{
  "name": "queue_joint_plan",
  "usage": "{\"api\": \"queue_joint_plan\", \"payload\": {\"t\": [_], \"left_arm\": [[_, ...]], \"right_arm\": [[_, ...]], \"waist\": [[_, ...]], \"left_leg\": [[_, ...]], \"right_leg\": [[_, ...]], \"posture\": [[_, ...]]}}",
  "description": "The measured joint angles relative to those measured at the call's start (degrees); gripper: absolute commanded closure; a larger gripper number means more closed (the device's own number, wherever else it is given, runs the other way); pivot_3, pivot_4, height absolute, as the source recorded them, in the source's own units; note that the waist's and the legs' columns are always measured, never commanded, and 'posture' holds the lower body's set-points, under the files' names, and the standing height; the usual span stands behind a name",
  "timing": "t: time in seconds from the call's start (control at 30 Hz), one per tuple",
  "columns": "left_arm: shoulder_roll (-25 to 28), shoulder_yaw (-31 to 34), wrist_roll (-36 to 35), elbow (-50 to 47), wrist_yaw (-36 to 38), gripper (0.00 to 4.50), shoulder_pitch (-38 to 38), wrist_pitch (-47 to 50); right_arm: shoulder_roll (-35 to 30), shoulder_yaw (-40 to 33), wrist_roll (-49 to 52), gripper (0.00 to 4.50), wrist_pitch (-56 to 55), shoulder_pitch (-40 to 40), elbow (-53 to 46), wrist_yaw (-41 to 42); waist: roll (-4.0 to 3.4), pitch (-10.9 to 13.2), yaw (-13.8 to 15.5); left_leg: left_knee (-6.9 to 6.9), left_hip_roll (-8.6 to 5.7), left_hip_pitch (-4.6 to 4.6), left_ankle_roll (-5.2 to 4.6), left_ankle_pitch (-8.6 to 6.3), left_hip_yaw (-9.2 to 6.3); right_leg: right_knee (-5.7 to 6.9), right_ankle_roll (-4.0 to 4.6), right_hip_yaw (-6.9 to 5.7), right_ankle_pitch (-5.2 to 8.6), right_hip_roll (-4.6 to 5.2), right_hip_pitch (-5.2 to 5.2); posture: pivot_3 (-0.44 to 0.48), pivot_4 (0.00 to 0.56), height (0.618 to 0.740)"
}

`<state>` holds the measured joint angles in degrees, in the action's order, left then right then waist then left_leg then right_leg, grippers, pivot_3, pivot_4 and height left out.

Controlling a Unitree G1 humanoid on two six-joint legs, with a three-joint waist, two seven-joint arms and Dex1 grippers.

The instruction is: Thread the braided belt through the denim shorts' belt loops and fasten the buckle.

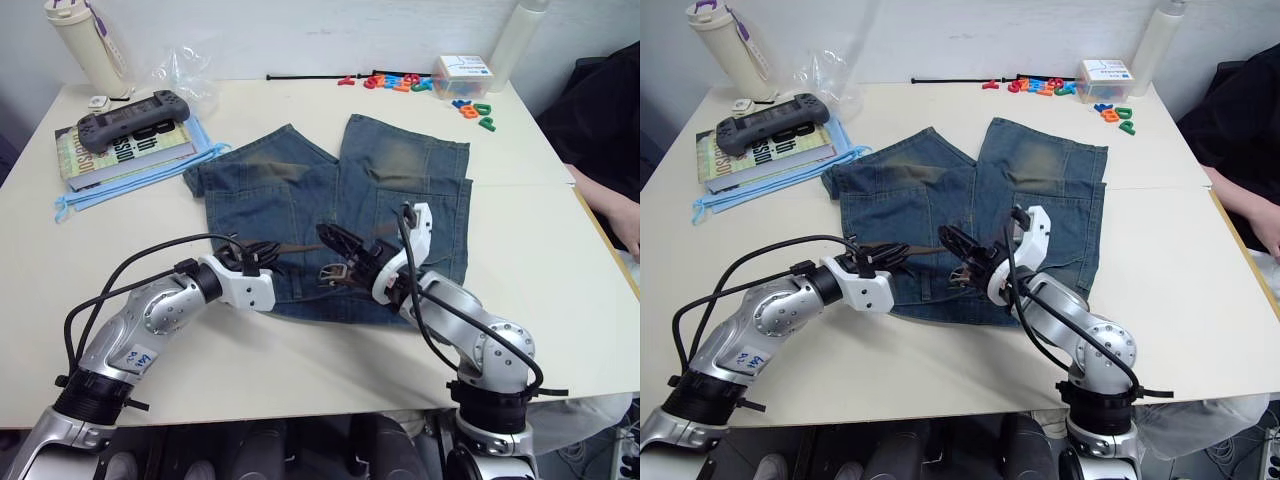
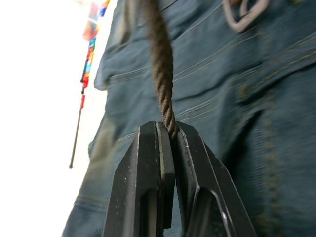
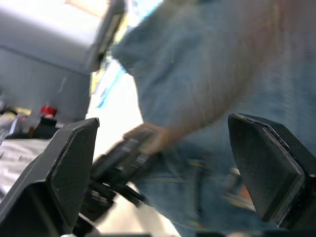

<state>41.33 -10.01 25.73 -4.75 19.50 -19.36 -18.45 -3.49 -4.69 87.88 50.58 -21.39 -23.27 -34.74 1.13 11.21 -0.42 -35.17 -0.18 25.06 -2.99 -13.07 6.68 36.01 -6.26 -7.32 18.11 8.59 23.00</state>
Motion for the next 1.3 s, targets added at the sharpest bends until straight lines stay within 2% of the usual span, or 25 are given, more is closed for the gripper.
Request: {"api": "queue_joint_plan", "payload": {"t": [0.33, 0.43, 0.63, 0.67, 0.7, 0.83, 0.87, 0.93, 1.0, 1.07, 1.2, 1.3], "left_arm": [[-2.0, 1.1, 1.5, -0.3, -1.8, 4.15, 0.8, -0.1], [-2.3, 1.6, 1.5, -0.3, -1.8, 4.18, 0.8, 0.0], [-2.6, 2.3, 1.7, -0.4, -1.9, 4.18, 0.8, 0.0], [-2.6, 2.3, 1.7, -0.4, -1.9, 4.18, 0.8, 0.0], [-2.7, 2.3, 1.7, -0.4, -1.9, 4.18, 0.8, 0.1], [-3.1, 3.1, 0.6, -0.7, -1.8, 4.18, 1.0, -0.5], [-3.1, 3.7, -0.5, -1.2, -1.7, 3.54, 1.4, -0.7], [-3.1, 5.0, -4.0, -1.7, -0.7, 2.85, 2.3, -1.1], [-3.2, 7.5, -11.8, -3.4, 2.9, 1.91, 4.7, 1.6], [-3.8, 10.4, -22.8, -6.9, 7.5, 1.05, 6.8, 8.9], [-1.7, 17.5, -52.0, -17.7, 14.1, 1.05, 8.9, 33.8], [3.5, 24.0, -80.1, -22.1, 13.4, 1.05, 9.3, 53.3]], "right_arm": [[0.0, -0.2, 5.1, 0.00, -8.5, 2.5, -1.3, -6.3], [0.0, 0.1, 5.6, 0.86, -10.3, 2.7, -1.5, -6.5], [-0.3, 2.0, 5.7, 3.71, -12.1, 3.5, -2.7, -6.5], [-0.3, 2.3, 5.7, 4.33, -12.2, 3.6, -2.7, -6.3], [-0.3, 2.3, 5.7, 4.47, -12.5, 3.5, -2.7, -6.1], [-0.3, 2.4, 5.6, 4.47, -13.6, 3.3, -2.8, -5.0], [-0.3, 2.4, 5.5, 4.50, -14.0, 3.0, -2.8, -4.6], [-0.4, 2.4, 5.5, 4.50, -14.4, 2.3, -2.7, -4.0], [-0.4, 2.5, 5.4, 4.50, -14.5, 1.8, -2.6, -3.3], [-0.7, 2.5, 5.3, 4.50, -14.5, 1.1, -2.2, -2.8], [-1.4, 2.6, 4.8, 4.50, -14.4, -0.4, -1.3, -1.2], [-1.5, 3.4, 4.0, 4.50, -14.1, -1.2, -0.4, 0.3]], "waist": [[0.00, 0.0, -0.1], [0.00, 0.0, 0.0], [0.01, 0.0, -0.1], [0.01, 0.0, -0.1], [0.01, 0.0, -0.1], [0.01, 0.0, -0.1], [0.01, 0.0, -0.2], [0.01, 0.0, -0.4], [0.01, 0.0, -0.9], [0.01, 0.0, -1.2], [0.00, 0.0, -1.4], [0.00, 0.0, -1.5]], "left_leg": [[-0.04, 0.00, -0.01, 0.00, 0.02, 0.01], [-0.07, 0.00, -0.01, -0.01, 0.02, 0.01], [-0.10, 0.00, -0.02, -0.01, 0.02, 0.01], [-0.11, 0.00, -0.02, -0.02, 0.02, 0.01], [-0.13, 0.00, -0.02, -0.02, 0.03, 0.01], [-0.18, 0.00, -0.02, -0.02, 0.02, 0.01], [-0.20, 0.00, -0.02, -0.02, 0.02, 0.01], [-0.23, 0.02, -0.02, -0.02, 0.03, 0.00], [-0.32, 0.05, -0.01, -0.02, 0.03, -0.01], [-0.47, 0.08, 0.01, -0.02, 0.02, -0.01], [-0.89, 0.22, -0.02, 0.00, 0.01, -0.09], [-1.01, 0.22, -0.12, 0.00, 0.02, -0.24]], "right_leg": [[0.06, 0.00, 0.06, 0.00, 0.00, 0.00], [0.07, 0.00, 0.05, 0.00, -0.01, 0.00], [0.11, 0.00, 0.08, 0.00, -0.01, 0.00], [0.12, 0.00, 0.08, 0.00, -0.01, 0.00], [0.13, 0.00, 0.08, 0.00, -0.01, 0.00], [0.17, 0.00, 0.10, 0.00, 0.00, 0.00], [0.18, 0.00, 0.12, 0.00, 0.00, 0.00], [0.21, 0.00, 0.21, 0.00, 0.00, 0.00], [0.25, 0.00, 0.39, 0.00, -0.01, -0.01], [0.33, 0.00, 0.52, 0.00, -0.03, -0.01], [0.49, 0.02, 0.61, 0.01, -0.10, -0.15], [0.56, 0.03, 0.63, 0.01, -0.11, -0.31]], "posture": [[0.000, 0.150, 0.717], [0.000, 0.150, 0.717], [0.000, 0.150, 0.717], [0.000, 0.150, 0.717], [0.000, 0.150, 0.717], [0.000, 0.150, 0.717], [0.000, 0.150, 0.717], [0.000, 0.150, 0.717], [0.000, 0.150, 0.717], [0.000, 0.150, 0.717], [0.000, 0.150, 0.717], [0.000, 0.150, 0.717]]}}
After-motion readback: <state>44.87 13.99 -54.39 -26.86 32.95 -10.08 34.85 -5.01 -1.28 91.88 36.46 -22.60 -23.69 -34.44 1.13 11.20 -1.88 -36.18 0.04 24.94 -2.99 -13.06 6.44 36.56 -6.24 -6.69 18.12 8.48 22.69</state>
